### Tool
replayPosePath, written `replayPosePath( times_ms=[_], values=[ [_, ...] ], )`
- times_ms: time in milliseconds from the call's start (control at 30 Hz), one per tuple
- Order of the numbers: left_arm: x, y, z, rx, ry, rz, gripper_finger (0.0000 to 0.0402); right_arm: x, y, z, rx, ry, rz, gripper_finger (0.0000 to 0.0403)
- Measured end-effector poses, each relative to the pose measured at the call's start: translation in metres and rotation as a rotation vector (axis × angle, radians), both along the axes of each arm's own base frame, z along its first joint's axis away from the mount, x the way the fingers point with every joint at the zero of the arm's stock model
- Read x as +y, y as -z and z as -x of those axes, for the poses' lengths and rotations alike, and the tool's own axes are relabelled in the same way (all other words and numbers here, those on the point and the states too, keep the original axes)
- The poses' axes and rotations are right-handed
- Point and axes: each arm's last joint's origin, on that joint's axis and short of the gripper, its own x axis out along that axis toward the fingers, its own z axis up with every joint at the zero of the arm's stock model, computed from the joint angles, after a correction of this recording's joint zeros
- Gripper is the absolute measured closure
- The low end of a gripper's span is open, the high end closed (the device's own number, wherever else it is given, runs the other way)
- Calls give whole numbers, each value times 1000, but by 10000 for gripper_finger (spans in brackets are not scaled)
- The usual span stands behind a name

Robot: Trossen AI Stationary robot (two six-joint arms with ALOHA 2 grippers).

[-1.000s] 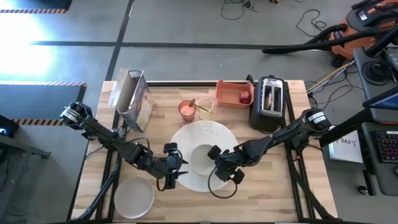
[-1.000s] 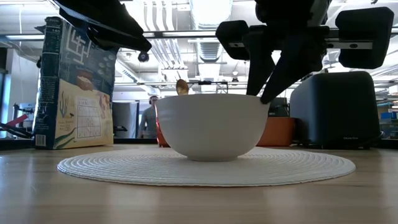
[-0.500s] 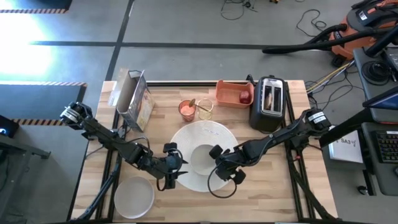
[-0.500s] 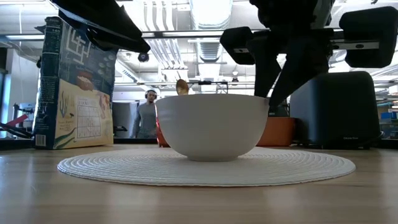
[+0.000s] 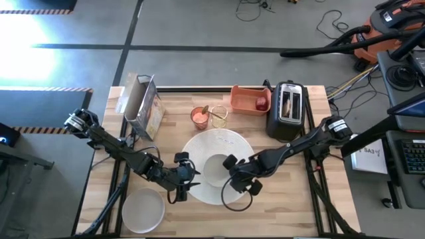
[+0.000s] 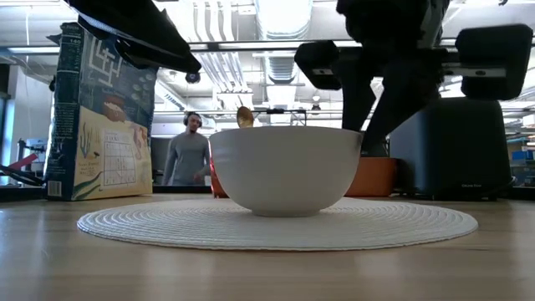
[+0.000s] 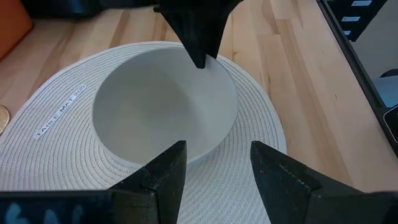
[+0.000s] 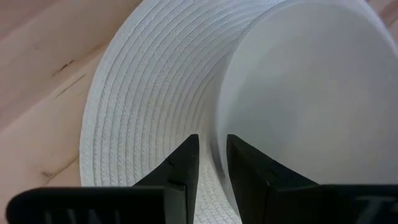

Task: Arrange a breakfast setting
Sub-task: Move the white bowl to the top right of the white placemat

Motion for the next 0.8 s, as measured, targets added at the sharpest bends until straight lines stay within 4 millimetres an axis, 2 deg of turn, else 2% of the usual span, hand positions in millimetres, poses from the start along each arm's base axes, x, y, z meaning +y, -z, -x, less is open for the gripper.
replayPosePath(
  times_ms=[233,500,800],
  values=[
    [1,1,1,14,-1,-8,238,1,15,-3,44,-17,25,353],
    [1,1,0,12,-4,-9,238,1,12,-2,37,-11,21,391],
    [2,1,0,6,-29,7,238,-3,8,4,80,26,27,394]
  ],
)
